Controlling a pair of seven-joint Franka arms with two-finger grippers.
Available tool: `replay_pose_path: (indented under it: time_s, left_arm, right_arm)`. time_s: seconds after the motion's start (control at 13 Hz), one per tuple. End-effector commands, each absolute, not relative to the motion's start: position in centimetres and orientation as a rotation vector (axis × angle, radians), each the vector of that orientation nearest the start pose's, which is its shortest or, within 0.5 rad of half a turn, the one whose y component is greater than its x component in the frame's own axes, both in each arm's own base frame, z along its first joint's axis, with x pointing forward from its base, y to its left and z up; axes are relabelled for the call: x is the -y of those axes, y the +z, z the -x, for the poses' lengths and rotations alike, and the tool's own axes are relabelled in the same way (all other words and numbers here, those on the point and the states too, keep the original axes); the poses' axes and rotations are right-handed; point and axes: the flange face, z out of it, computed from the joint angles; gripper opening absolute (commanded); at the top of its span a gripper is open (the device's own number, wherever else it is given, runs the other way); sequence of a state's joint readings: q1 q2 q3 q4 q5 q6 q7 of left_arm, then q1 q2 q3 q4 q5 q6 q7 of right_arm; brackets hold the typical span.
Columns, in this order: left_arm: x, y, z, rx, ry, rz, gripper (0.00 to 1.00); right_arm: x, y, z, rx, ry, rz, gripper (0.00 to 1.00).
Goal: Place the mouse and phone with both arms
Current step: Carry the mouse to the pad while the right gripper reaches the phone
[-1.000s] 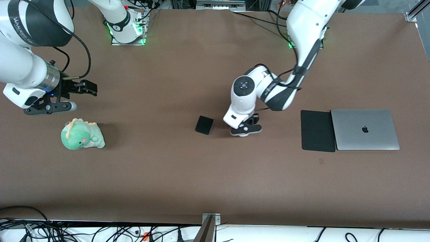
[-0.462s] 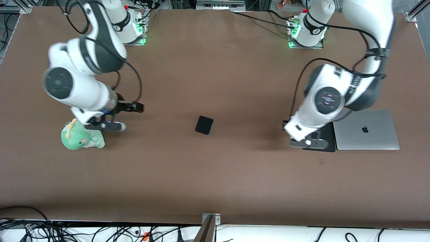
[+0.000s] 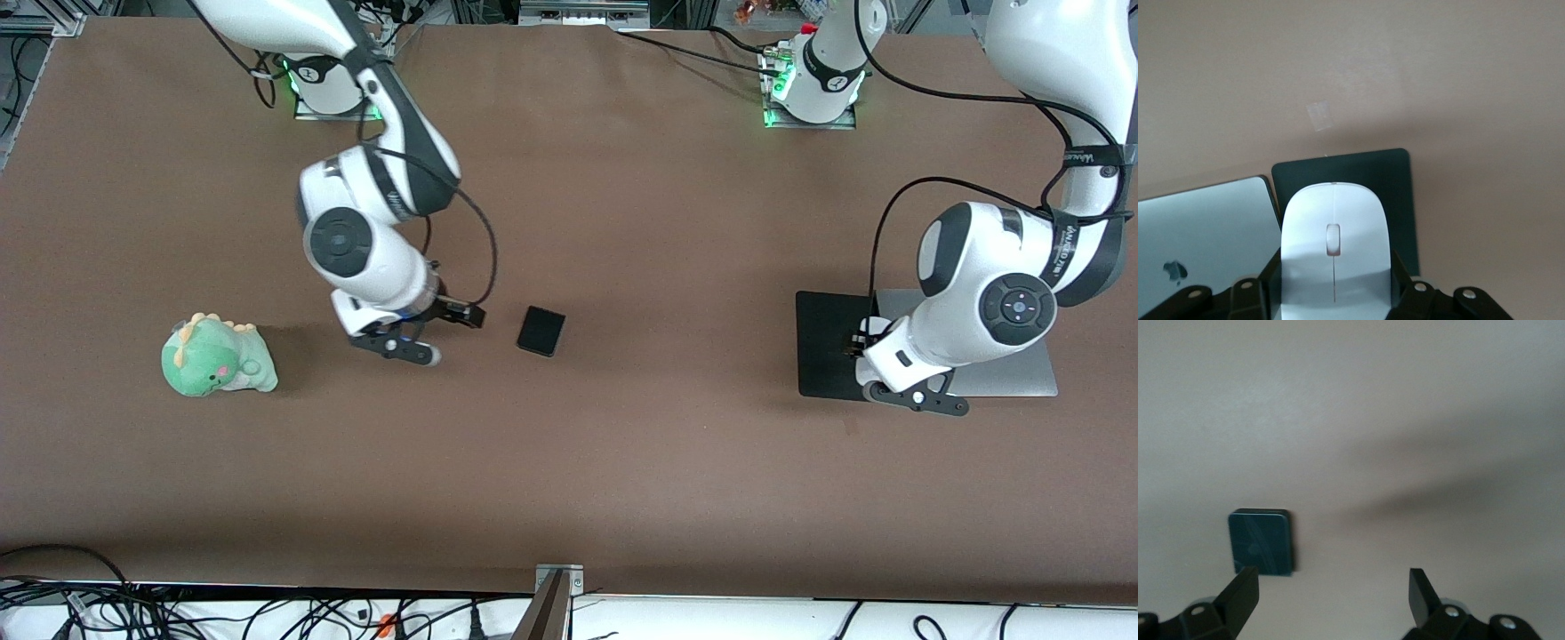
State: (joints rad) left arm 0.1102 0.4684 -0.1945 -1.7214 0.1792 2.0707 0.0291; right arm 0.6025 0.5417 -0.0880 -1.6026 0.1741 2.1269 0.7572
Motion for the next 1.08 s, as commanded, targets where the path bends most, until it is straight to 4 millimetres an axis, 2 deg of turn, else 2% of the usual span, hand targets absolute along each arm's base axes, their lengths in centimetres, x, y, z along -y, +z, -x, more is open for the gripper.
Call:
replay_pose_path:
  time_s: [0.0,0.15,0.23,0.46,0.54,0.62,0.69,0.77,1.0]
  left_arm:
    - [2.5,26.4,-62.5,-0.334,0.002,3.080,0.19]
    - [2.0,23.4,-60.8,-0.336,-0.087,3.091,0.19]
    - [1.9,22.3,-59.9,-0.330,-0.119,3.097,0.19]
    - [1.5,19.4,-57.8,-0.313,-0.165,3.117,0.25]
    - [1.3,18.6,-57.7,-0.303,-0.159,3.123,0.37]
    - [0.7,18.4,-57.6,-0.287,-0.154,3.125,0.55]
    - [0.8,18.4,-57.6,-0.286,-0.155,3.126,0.92]
    - [0.8,18.5,-57.7,-0.286,-0.157,3.126,1.00]
    - [0.8,19.2,-58.0,-0.275,-0.168,3.122,1.00]
  right_arm:
    - [-40.4,27.1,-57.5,-0.609,0.026,2.978,0.99]
    - [-43.7,23.8,-55.7,-0.626,-0.025,2.964,0.99]
    - [-44.6,22.6,-55.1,-0.634,-0.044,2.958,0.99]
    - [-46.0,20.4,-53.9,-0.621,-0.055,2.963,0.99]
    - [-46.1,20.1,-53.7,-0.617,-0.054,2.967,0.99]
    - [-46.2,19.8,-53.6,-0.610,-0.052,2.974,0.99]
    - [-46.2,19.5,-53.5,-0.597,-0.059,2.987,0.99]
    - [-46.2,19.1,-53.4,-0.585,-0.062,2.999,0.99]
    - [-46.6,17.6,-52.9,-0.578,-0.072,3.004,0.99]
